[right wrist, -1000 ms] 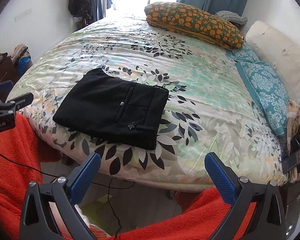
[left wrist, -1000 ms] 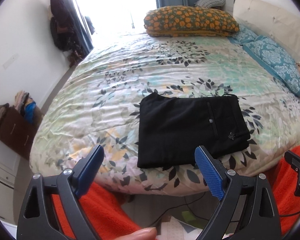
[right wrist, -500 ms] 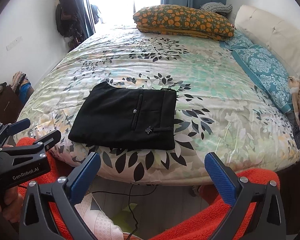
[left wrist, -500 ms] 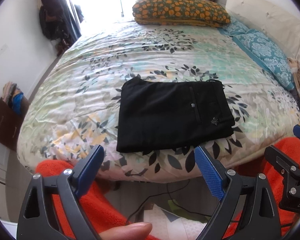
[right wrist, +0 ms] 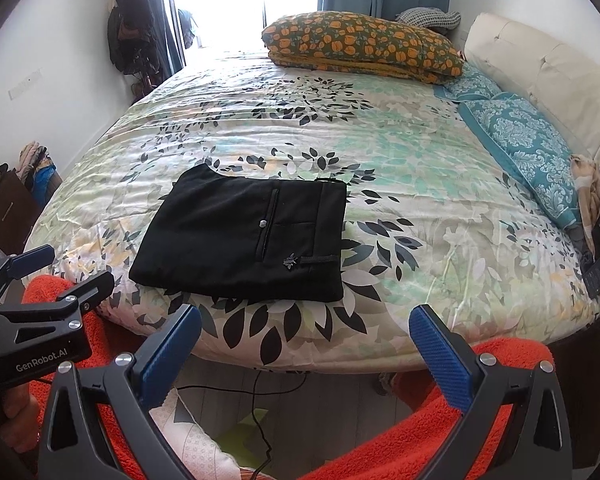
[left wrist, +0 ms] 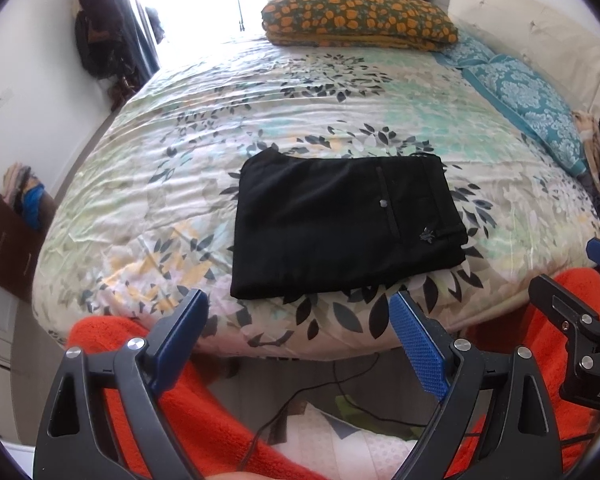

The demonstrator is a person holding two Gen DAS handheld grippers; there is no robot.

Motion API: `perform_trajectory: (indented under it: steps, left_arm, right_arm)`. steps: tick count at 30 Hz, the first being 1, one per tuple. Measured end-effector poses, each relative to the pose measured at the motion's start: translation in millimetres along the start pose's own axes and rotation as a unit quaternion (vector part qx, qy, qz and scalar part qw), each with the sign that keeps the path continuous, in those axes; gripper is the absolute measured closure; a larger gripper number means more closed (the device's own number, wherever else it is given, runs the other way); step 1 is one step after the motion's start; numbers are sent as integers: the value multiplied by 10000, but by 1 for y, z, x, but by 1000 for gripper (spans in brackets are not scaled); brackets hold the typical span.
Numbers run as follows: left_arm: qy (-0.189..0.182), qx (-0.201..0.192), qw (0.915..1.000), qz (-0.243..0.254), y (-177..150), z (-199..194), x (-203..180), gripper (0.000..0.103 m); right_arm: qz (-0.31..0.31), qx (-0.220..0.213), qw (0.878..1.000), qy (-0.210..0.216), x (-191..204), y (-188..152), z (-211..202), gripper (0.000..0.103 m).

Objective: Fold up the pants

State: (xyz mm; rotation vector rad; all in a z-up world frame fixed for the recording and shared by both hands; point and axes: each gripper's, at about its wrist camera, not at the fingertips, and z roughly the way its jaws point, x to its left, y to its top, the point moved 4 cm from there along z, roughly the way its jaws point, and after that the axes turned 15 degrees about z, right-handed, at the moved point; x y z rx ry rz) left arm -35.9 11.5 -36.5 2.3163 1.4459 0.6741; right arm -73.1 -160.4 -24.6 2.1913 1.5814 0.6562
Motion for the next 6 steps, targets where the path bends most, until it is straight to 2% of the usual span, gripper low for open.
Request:
perform_trajectory:
  steps: [6]
  left_arm:
    - [16, -89, 10000, -19, 0, -3, 2, 10]
  right_arm:
    - [-68, 0, 10000, 17, 5, -2, 0, 0]
